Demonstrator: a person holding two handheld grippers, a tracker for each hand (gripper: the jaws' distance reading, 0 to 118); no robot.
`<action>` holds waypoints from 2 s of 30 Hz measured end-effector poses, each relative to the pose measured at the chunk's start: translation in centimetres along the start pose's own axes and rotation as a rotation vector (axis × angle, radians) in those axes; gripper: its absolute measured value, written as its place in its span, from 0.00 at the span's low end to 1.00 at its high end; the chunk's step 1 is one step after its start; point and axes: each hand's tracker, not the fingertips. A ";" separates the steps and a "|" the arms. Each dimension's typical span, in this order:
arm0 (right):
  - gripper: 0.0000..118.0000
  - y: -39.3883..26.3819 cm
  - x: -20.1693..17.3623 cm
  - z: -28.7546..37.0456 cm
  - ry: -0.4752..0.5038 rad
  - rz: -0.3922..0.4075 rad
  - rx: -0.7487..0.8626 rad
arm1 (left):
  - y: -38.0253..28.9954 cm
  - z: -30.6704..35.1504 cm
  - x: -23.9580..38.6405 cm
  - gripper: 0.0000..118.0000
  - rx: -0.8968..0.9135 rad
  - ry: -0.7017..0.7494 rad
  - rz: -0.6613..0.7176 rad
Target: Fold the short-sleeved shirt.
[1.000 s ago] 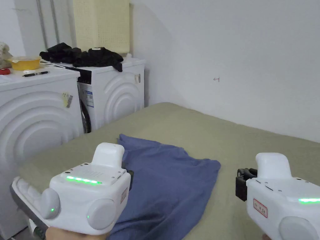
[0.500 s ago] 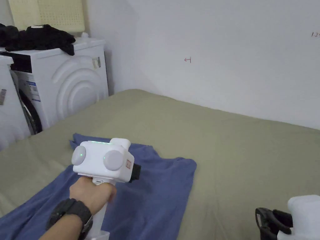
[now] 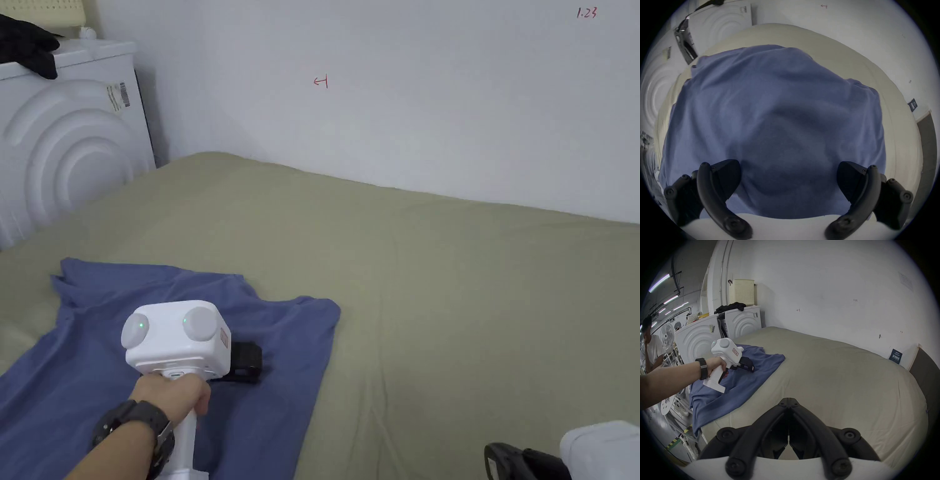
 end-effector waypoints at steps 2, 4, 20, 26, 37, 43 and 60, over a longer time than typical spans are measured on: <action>0.01 -0.4 0.0 0.3 0.004 -0.008 -0.001 | 0.2 -0.4 -0.1 0.87 0.021 -0.007 0.006; 0.01 -0.7 0.2 0.6 0.007 -0.014 0.001 | 0.1 0.3 -0.1 0.66 0.037 0.004 -0.003; 0.01 -2.1 2.1 2.1 -0.048 -0.078 -0.010 | -2.0 8.1 -0.9 0.09 0.225 -0.184 0.069; 0.01 -2.4 3.0 3.7 -0.057 -0.127 0.019 | -1.3 9.8 5.8 0.09 0.259 -0.192 -0.005; 0.01 -3.1 8.8 10.0 -0.259 -0.222 0.085 | -4.3 14.6 31.1 0.07 0.307 -0.510 -0.415; 0.01 -3.1 10.0 11.4 -0.273 -0.227 0.105 | -4.8 13.8 29.5 0.07 0.318 -0.436 -0.394; 0.03 -3.7 6.6 8.2 -0.101 -0.186 0.037 | -2.0 4.4 9.7 1.00 0.166 0.091 -0.133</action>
